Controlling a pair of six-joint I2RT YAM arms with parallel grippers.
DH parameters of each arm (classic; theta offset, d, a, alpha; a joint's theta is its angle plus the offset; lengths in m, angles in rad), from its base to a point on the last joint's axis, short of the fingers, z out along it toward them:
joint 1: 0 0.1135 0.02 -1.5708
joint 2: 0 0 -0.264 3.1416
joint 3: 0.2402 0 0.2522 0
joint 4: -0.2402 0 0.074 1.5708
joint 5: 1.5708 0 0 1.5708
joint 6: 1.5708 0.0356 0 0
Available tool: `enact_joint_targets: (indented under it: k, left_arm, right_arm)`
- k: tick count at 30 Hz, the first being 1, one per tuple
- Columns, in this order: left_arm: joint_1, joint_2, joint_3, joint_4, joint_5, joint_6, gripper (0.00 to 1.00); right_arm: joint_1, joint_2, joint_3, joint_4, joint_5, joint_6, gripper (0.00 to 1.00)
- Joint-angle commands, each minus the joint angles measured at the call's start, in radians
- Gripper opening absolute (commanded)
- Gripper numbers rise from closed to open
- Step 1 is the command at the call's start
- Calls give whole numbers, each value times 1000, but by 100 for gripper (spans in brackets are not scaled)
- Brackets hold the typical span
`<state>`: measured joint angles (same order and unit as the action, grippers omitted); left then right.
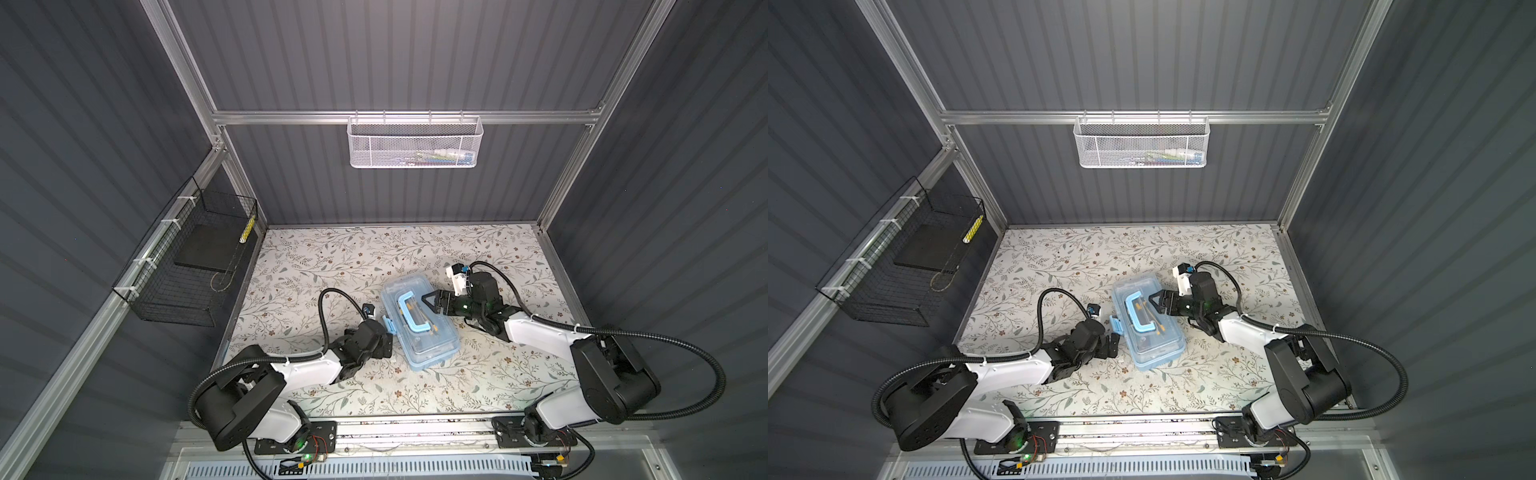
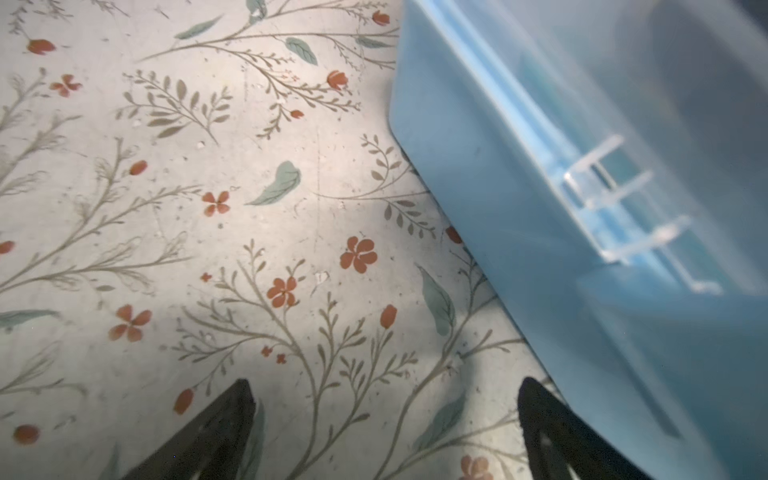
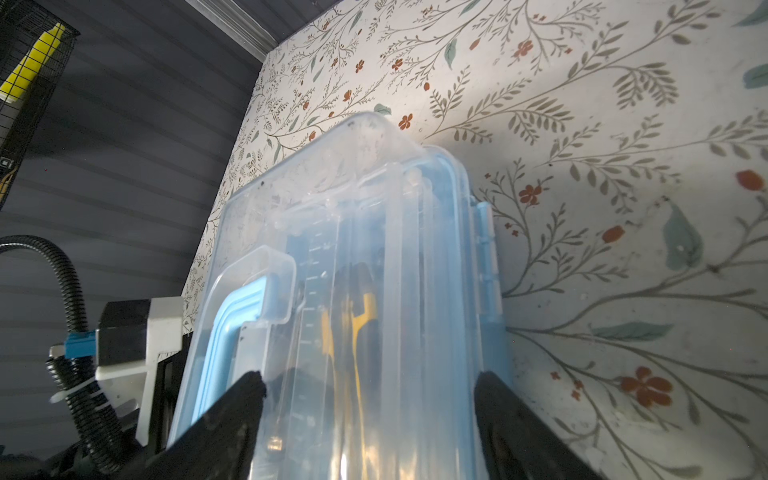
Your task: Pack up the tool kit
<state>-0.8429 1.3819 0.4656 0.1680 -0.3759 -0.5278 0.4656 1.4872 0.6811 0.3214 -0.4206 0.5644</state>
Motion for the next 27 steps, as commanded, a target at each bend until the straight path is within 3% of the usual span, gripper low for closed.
enact_joint_targets:
  k: [1,5,12,21,27]
  left_arm:
    - [6,-44,2,-39,-55,-16,99]
    - [11,-77,-14,4,-53,-27,99]
    - [13,-74,-3,123,66,-22,96]
    - [14,-142,-47,241,157,-126,74]
    - [15,-98,-76,369,231,-177,55]
  right_arm:
    - [20,36,-28,-99,-40,-11,80]
    - [21,35,-28,-97,-41,-11,80]
    - [23,31,-26,-103,-41,-12,80]
    - [22,33,-23,-101,-43,-12,80]
    - [23,47,-12,-102,-48,-16,80]
